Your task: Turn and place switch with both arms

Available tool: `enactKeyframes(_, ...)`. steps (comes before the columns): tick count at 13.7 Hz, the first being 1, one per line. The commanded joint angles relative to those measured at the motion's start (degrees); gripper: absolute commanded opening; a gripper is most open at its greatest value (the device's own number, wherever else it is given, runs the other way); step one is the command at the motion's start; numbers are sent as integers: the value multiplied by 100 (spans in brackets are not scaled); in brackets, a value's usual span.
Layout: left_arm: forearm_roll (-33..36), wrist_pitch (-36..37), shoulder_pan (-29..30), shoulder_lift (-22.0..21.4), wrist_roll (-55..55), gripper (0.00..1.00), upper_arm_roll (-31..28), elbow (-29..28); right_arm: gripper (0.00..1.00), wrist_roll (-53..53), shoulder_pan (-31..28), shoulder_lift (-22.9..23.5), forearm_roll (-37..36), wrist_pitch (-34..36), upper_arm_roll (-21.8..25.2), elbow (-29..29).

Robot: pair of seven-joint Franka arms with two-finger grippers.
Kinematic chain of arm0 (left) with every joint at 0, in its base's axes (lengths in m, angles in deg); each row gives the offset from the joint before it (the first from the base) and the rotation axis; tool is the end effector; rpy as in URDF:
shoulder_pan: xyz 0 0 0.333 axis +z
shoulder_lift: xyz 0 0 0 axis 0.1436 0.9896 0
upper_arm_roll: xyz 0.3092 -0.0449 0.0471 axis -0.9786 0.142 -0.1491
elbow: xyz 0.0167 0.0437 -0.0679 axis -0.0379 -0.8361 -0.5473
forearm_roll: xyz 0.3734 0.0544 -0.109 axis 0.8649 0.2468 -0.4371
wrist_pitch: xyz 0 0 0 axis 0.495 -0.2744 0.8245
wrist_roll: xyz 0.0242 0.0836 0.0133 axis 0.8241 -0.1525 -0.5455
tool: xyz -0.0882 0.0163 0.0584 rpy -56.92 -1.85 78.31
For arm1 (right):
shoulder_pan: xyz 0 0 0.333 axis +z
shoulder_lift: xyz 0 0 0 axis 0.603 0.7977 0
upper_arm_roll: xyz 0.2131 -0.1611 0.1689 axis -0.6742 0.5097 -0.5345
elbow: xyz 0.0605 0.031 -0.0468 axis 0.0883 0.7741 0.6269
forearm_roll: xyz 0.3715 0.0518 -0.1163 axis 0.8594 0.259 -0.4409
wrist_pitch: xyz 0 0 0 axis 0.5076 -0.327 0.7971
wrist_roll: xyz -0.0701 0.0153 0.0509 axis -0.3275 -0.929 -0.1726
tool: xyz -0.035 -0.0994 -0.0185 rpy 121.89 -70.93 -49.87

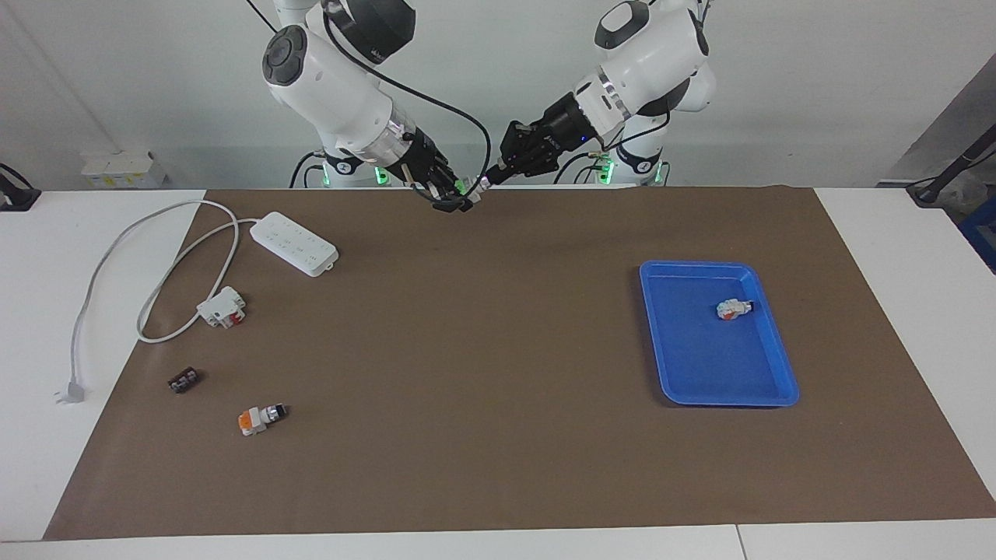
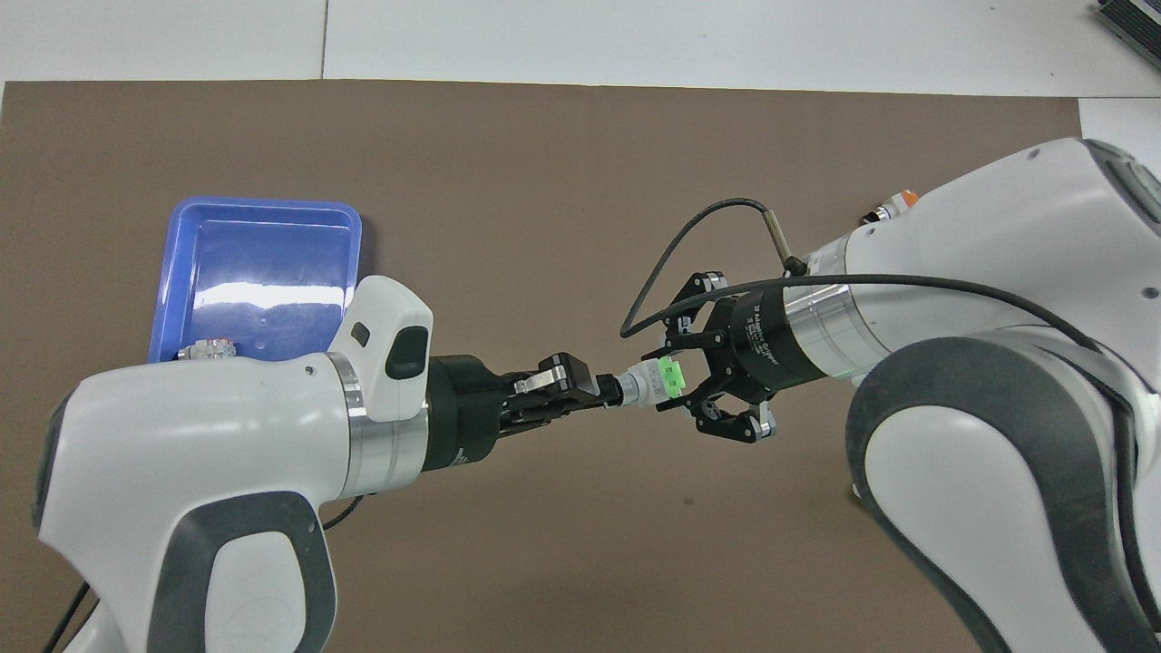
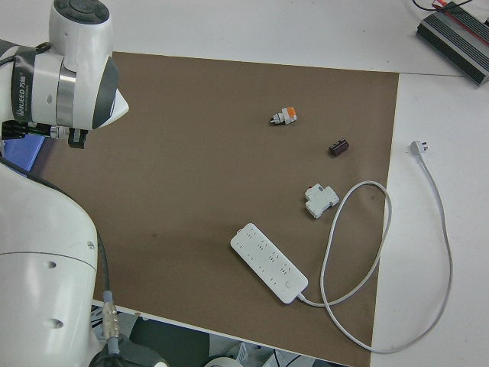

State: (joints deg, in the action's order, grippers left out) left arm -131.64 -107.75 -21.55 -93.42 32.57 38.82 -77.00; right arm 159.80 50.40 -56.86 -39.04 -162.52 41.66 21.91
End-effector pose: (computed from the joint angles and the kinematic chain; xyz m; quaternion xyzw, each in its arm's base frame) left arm 0.4255 -0.3240 0.5757 0.8847 0.1458 -0.0293 0.4418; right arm 0.5180 0.2378 0.5652 -0.7552 0.5882 0.2426 0.1577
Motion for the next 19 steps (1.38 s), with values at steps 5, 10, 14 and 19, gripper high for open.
enactKeyframes(5,2,45,-61,-128,2291,0,-64,-185,0,76,-119,-66,96,-41,15,-73)
enactKeyframes(10,-24,9,-34,-102,3708,0,-64,-123,0,76,-136,-66,96,3,15,-73)
enactKeyframes(14,2,-87,-17,-14,5701,0,-82,9,0,67,-136,-66,96,47,24,-73)
enactKeyframes(19,54,-158,-8,-5,7056,0,-91,9,0,67,-136,-74,96,74,32,-73)
